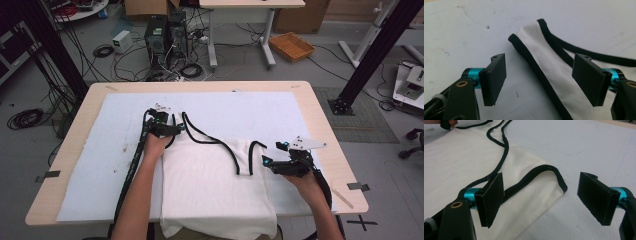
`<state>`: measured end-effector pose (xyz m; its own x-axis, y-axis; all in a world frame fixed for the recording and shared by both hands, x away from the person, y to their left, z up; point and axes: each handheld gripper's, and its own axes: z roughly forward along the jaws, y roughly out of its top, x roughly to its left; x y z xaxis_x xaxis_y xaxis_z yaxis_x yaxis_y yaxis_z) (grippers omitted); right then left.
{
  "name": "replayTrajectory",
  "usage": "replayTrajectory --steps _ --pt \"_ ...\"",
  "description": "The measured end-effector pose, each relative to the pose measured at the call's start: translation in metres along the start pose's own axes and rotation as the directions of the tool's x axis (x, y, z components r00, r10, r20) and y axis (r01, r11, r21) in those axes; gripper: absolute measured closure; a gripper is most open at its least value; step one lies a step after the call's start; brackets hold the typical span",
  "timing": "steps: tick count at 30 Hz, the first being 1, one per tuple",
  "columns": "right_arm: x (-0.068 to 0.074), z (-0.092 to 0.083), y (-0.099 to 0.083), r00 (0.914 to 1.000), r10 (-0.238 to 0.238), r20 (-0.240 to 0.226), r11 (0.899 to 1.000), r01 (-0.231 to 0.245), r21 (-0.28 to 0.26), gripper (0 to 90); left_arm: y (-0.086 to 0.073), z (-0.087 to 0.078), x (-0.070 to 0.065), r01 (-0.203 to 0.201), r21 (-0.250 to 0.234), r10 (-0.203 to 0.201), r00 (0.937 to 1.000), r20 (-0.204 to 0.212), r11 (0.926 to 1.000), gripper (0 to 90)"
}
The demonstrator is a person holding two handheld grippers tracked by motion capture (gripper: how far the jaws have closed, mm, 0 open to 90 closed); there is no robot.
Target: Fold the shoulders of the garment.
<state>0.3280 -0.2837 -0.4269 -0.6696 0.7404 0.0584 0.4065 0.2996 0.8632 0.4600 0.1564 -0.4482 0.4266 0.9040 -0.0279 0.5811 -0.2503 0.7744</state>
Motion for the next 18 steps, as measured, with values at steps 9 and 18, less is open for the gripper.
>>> replayTrajectory --steps 9,18 --pt "0.002 0.004 0.000 1.0000 -0.009 -0.004 1.000 0.009 0.015 21.6 0.000 0.004 -0.011 -0.075 0.003 0.075 0.9950 0.066 0.9972 67.7" --pt "0.001 0.000 0.001 1.0000 -0.008 -0.002 1.000 0.008 -0.004 21.6 -0.001 -0.017 -0.005 0.014 -0.111 0.006 0.9832 0.182 0.9938 86.5"
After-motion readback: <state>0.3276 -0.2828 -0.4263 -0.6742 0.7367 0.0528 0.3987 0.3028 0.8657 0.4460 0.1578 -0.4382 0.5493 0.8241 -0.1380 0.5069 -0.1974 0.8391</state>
